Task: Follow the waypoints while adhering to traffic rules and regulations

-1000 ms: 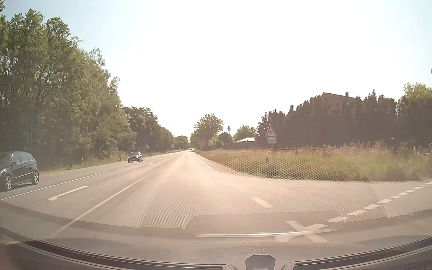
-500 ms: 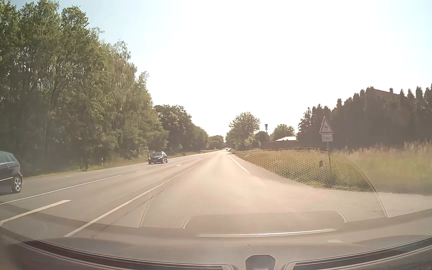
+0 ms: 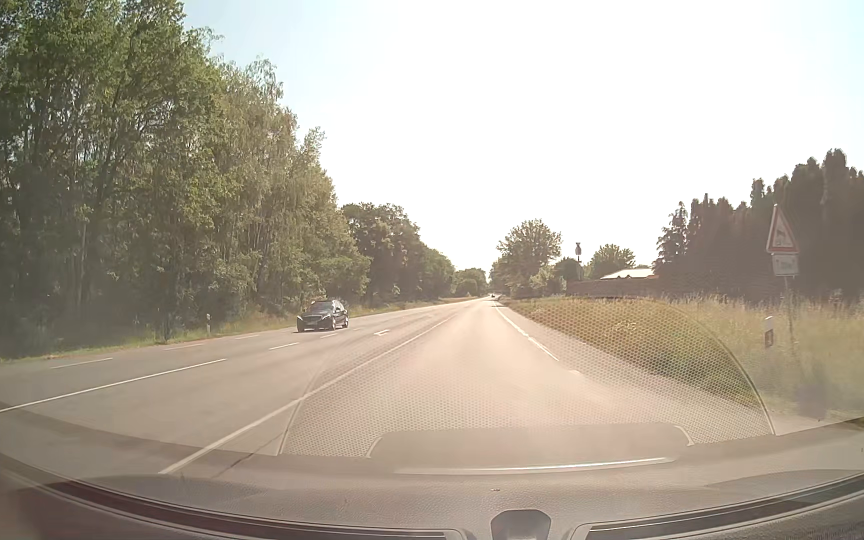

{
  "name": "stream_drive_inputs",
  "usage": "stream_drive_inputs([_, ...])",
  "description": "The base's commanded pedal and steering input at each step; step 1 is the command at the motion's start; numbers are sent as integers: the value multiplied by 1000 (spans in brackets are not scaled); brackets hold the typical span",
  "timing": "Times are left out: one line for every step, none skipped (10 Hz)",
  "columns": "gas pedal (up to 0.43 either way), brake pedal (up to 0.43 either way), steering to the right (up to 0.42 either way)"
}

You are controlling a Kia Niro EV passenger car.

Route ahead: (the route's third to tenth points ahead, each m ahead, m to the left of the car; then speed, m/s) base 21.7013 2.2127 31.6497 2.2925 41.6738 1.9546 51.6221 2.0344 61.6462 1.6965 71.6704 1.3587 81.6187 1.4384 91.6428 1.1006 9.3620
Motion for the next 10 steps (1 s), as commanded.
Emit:
stream_drive_inputs([299,6,-10])
stream_drive_inputs([299,6,-4])
stream_drive_inputs([299,6,1])
stream_drive_inputs([299,6,4])
stream_drive_inputs([299,6,8])
stream_drive_inputs([299,6,9])
stream_drive_inputs([299,6,9])
stream_drive_inputs([311,6,8])
stream_drive_inputs([311,6,6])
stream_drive_inputs([311,6,6])
